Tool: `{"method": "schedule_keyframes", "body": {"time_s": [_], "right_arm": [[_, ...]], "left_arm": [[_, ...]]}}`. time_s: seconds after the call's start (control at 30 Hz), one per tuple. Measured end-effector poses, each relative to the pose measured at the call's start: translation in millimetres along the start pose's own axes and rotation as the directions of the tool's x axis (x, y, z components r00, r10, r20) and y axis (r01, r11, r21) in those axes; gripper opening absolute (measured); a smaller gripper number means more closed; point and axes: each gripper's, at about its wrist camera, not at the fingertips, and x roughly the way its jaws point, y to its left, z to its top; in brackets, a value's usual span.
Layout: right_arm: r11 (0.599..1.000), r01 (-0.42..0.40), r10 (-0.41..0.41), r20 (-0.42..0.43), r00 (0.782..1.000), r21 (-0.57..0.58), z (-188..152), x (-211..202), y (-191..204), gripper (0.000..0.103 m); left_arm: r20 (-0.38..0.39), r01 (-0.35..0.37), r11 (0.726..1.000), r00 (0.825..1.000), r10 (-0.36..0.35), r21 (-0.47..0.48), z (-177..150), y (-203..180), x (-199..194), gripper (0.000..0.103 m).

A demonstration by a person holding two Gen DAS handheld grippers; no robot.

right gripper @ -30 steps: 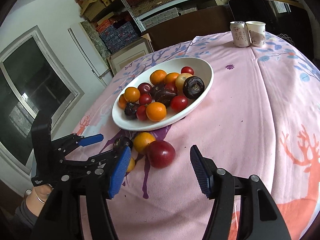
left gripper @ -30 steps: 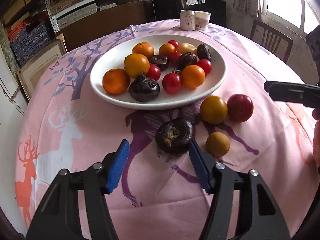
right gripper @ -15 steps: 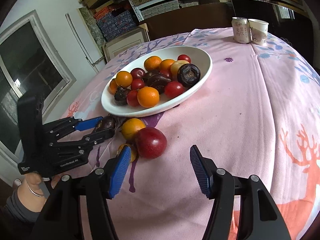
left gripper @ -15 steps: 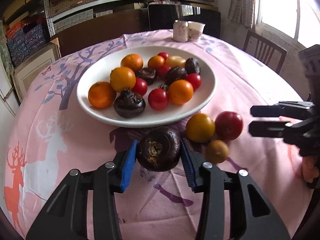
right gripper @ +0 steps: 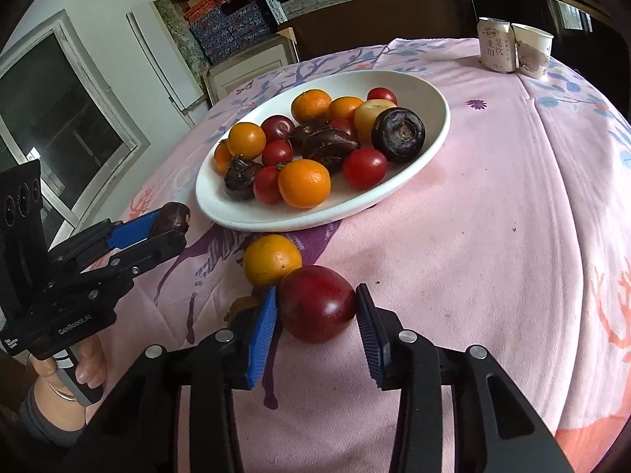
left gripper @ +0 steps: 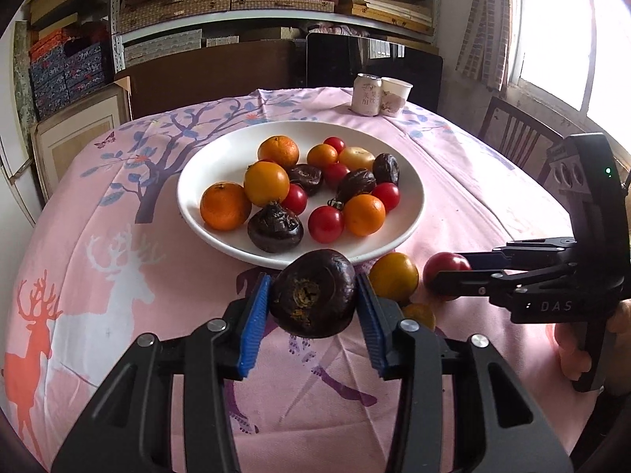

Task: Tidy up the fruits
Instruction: 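Grasp a dark brown tomato with the left tool while the right tool grasps a red tomato, then open both tools over the plate to drop the dark and red tomatoes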

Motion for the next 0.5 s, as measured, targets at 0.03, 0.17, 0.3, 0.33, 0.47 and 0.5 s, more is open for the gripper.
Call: {"method": "schedule_keyframes", "body": {"time_s": [0.03,0.17,0.3,0.33,0.47,0.5], "right_arm": [[1.0,0.001,-0.001,0.005,1.0,0.006,-1,-3,-1,0.041],[1.0,-0.024,0.023,0.044,0.999,0.01,-1,-26,-2,0.041],[1.0,-0.028,0.027,0.099,0.995,0.01,27,-52,-5,0.041],[1.0,-0.022,0.02,0.109,0.994,0.016,39,-55,-6,0.041],[0.999,-0.036,0.031,0.134,0.99,0.041,92,-52,-5,0.041],[0.997,-0.043,0.035,0.129,0.991,0.058,106,-45,-5,0.041]], "left_arm": [[-0.002,-0.004,1.0,1.0,0.004,-0.002,0,0,0,0.043],[0.027,0.007,1.0,1.0,-0.006,-0.015,3,1,-10,0.042],[0.036,0.0,1.0,0.999,0.001,-0.031,24,8,-13,0.043],[0.03,-0.005,0.999,1.0,0.006,-0.036,32,10,-10,0.043],[0.026,-0.021,0.999,0.999,0.022,-0.04,72,16,5,0.043],[0.018,-0.027,0.999,0.999,0.028,-0.042,81,18,11,0.043]]}}
